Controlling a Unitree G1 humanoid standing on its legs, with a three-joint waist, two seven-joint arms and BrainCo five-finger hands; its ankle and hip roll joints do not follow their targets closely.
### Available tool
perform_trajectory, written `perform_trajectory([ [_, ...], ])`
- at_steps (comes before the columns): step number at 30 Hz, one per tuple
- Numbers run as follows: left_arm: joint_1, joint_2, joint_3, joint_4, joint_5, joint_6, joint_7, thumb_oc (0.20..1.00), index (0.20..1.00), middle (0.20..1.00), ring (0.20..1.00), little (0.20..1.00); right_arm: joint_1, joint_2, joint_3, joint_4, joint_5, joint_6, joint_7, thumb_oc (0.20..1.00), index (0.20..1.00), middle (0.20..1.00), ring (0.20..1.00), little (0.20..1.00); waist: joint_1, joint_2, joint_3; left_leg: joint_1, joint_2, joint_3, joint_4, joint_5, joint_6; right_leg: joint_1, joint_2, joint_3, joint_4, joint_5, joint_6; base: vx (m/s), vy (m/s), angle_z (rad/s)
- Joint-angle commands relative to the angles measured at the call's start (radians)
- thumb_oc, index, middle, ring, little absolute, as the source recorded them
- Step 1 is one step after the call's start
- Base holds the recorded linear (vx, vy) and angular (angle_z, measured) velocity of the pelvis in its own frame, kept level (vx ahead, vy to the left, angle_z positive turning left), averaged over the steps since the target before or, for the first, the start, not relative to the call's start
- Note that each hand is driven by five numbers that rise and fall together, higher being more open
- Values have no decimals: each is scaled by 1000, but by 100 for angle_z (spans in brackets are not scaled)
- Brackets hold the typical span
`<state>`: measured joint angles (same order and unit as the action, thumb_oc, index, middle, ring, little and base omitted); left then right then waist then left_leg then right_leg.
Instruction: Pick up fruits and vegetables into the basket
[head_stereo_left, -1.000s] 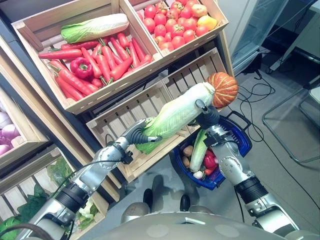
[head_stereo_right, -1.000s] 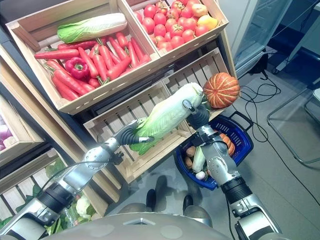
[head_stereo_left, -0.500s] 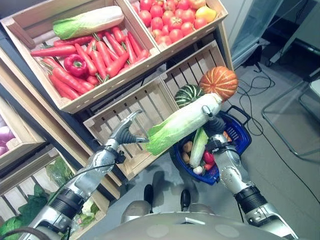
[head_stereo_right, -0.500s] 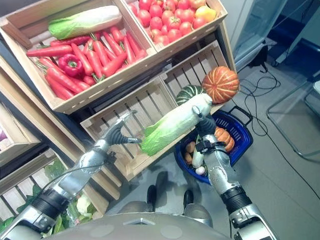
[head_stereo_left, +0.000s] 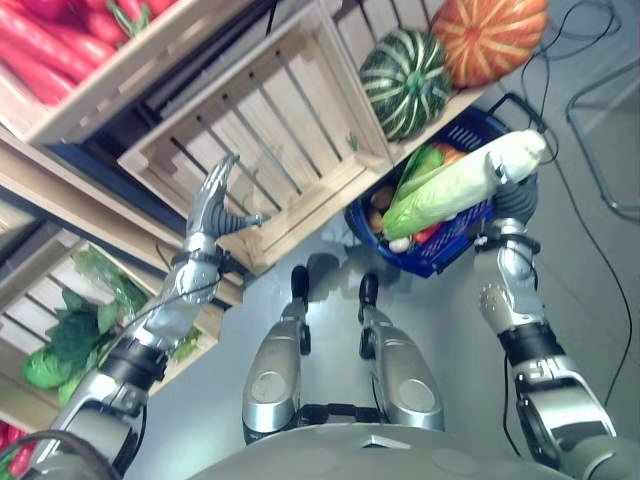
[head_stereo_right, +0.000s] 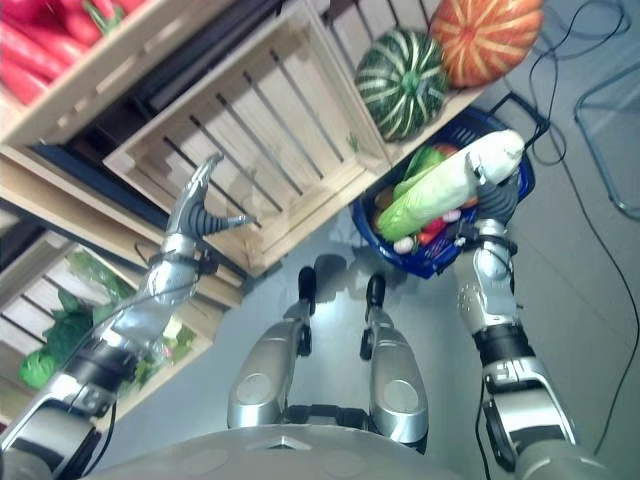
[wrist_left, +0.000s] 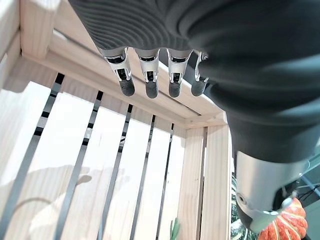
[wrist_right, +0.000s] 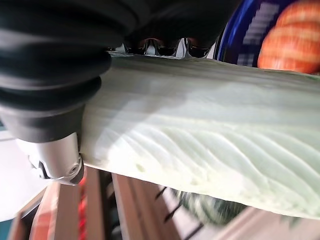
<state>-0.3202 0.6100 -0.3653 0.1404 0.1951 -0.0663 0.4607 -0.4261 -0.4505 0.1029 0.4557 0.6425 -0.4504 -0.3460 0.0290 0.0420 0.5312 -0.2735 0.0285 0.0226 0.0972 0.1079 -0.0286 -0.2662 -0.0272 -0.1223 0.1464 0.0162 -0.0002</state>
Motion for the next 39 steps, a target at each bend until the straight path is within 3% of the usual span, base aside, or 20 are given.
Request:
perform_trajectory([
  [1, -50, 3, -39, -27, -27, -35, 61, 1000, 1000, 1000, 1000, 1000, -71, -49, -36, -14, -96, -87, -192, 200, 200, 200, 200, 200, 1, -37, -11, -137, -49, 12, 310, -211, 4, -82, -42, -22, 217, -100, 29, -87, -28, 3],
  [3, -90, -13, -63, -20, -39, -45, 71, 1000, 1000, 1000, 1000, 1000, -121, -65, -35, 53, -121, -54, -253, 200, 200, 200, 200, 200, 6, -33, -11, -214, -43, 17, 386, -237, 0, -150, -55, -28, 284, -121, 24, -65, -23, 13],
  [6, -130, -29, -88, -17, -48, -66, 90, 1000, 1000, 1000, 1000, 1000, -173, -83, -30, 153, -67, -48, -257, 200, 200, 200, 200, 200, 13, -27, -11, -291, -44, 20, 456, -263, 2, -220, -66, -33, 355, -142, 19, -40, -19, 14],
  [9, -186, -50, -127, -1, -67, -86, 97, 1000, 1000, 1000, 1000, 1000, -250, -97, -9, 261, 15, -46, -224, 200, 200, 200, 200, 200, 24, -18, -11, -383, -56, 30, 540, -293, 10, -318, -83, -38, 452, -162, 20, -42, -10, 10],
  [12, -227, -70, -164, 19, -83, -90, 73, 1000, 1000, 1000, 1000, 1000, -307, -88, -12, 339, 158, -2, -155, 200, 200, 200, 200, 200, 32, -6, -11, -460, -69, 30, 611, -318, 11, -402, -94, -39, 535, -178, 20, 0, -7, 6],
  [18, -256, -75, -196, 39, -119, -100, 50, 1000, 1000, 1000, 1000, 1000, -356, -92, 3, 392, 196, 96, -113, 200, 200, 200, 200, 200, 38, 7, -11, -541, -75, 30, 680, -335, 14, -499, -97, -37, 620, -190, 20, 21, -24, 5],
  [19, -258, -74, -197, 41, -127, -104, 45, 1000, 1000, 1000, 1000, 1000, -360, -92, 6, 395, 200, 107, -108, 313, 313, 313, 313, 313, 39, 8, -11, -549, -76, 30, 685, -335, 14, -509, -97, -37, 628, -191, 21, 25, -48, 3],
  [21, -264, -72, -198, 44, -141, -126, 31, 1000, 1000, 1000, 1000, 1000, -372, -94, 10, 402, 204, 146, -103, 652, 652, 652, 652, 652, 40, 10, -11, -563, -77, 31, 688, -334, 14, -525, -96, -39, 636, -193, 22, 15, -49, 4],
  [22, -265, -70, -197, 45, -144, -132, 26, 1000, 1000, 1000, 1000, 1000, -375, -94, 10, 406, 207, 152, -99, 715, 715, 715, 715, 715, 41, 10, -11, -565, -77, 31, 689, -333, 15, -528, -96, -40, 638, -193, 22, 9, -51, 2],
  [23, -266, -69, -196, 45, -160, -150, 10, 1000, 1000, 1000, 1000, 1000, -380, -94, 12, 417, 212, 168, -84, 1000, 1000, 1000, 1000, 1000, 42, 11, -11, -567, -75, 33, 687, -333, 16, -532, -96, -43, 638, -192, 21, 21, -51, 1],
  [27, -265, -76, -197, 54, -177, -183, -21, 1000, 1000, 1000, 1000, 1000, -379, -80, 25, 438, 215, 211, -65, 1000, 1000, 1000, 1000, 1000, 43, 6, -11, -564, -74, 36, 691, -332, 10, -531, -93, -47, 638, -187, 23, 17, -50, 5],
  [32, -238, -64, -197, 52, -165, -210, -42, 1000, 1000, 1000, 1000, 1000, -348, -73, 10, 459, 181, 166, -98, 1000, 1000, 1000, 1000, 1000, 46, -7, -11, -500, -71, 32, 648, -315, 3, -455, -82, -48, 587, -175, 30, 46, -47, 1],
  [39, -166, -23, -161, 50, -193, -239, -82, 1000, 1000, 1000, 1000, 1000, -296, -99, -24, 450, 12, 135, -268, 1000, 1000, 1000, 1000, 1000, 51, -17, -11, -282, -73, 4, 422, -234, -10, -222, -45, -37, 347, -134, 35, 35, -21, 2],
])
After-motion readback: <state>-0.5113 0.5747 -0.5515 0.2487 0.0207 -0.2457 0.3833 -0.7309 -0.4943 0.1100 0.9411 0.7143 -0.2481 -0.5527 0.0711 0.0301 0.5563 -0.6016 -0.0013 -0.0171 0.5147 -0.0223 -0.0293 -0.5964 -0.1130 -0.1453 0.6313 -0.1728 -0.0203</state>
